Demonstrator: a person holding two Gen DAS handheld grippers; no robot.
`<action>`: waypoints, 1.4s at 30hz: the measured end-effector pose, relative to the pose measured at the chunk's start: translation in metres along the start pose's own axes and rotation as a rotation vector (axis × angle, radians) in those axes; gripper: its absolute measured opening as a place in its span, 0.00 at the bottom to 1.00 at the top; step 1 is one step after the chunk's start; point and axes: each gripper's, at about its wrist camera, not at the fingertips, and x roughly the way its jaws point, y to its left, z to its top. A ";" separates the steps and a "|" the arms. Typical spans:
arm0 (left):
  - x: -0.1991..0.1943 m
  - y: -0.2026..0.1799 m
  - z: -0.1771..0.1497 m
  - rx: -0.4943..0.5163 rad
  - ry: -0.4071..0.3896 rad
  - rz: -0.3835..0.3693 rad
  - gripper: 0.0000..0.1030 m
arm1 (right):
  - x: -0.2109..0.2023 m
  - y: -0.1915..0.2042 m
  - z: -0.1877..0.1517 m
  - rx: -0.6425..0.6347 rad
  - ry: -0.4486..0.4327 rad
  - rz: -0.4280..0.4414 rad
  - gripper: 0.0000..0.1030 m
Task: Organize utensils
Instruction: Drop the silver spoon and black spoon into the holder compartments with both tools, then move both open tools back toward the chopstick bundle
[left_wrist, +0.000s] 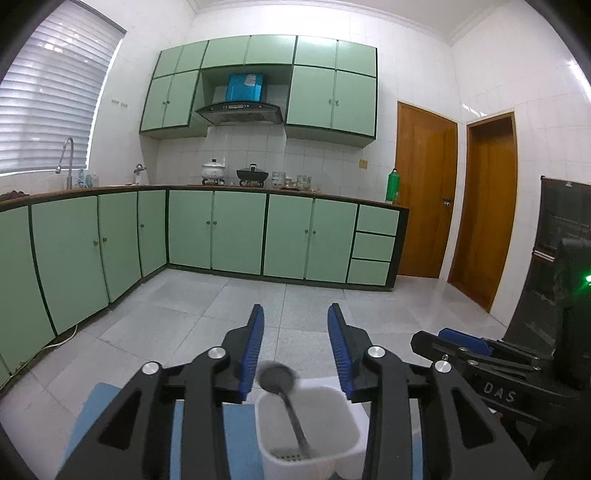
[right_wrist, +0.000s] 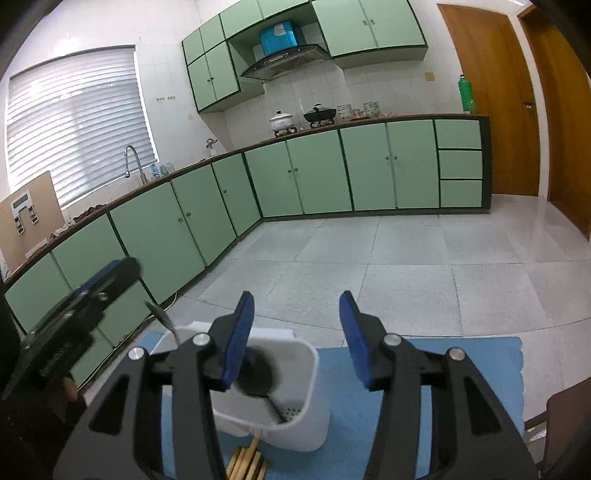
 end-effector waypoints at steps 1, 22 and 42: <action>-0.007 0.001 0.000 -0.005 -0.004 -0.001 0.39 | -0.005 -0.001 -0.001 0.005 -0.007 0.000 0.48; -0.155 0.003 -0.160 -0.041 0.429 0.124 0.81 | -0.132 0.019 -0.191 0.006 0.282 -0.122 0.89; -0.178 0.005 -0.202 -0.047 0.615 0.172 0.81 | -0.137 0.070 -0.237 -0.133 0.432 -0.117 0.70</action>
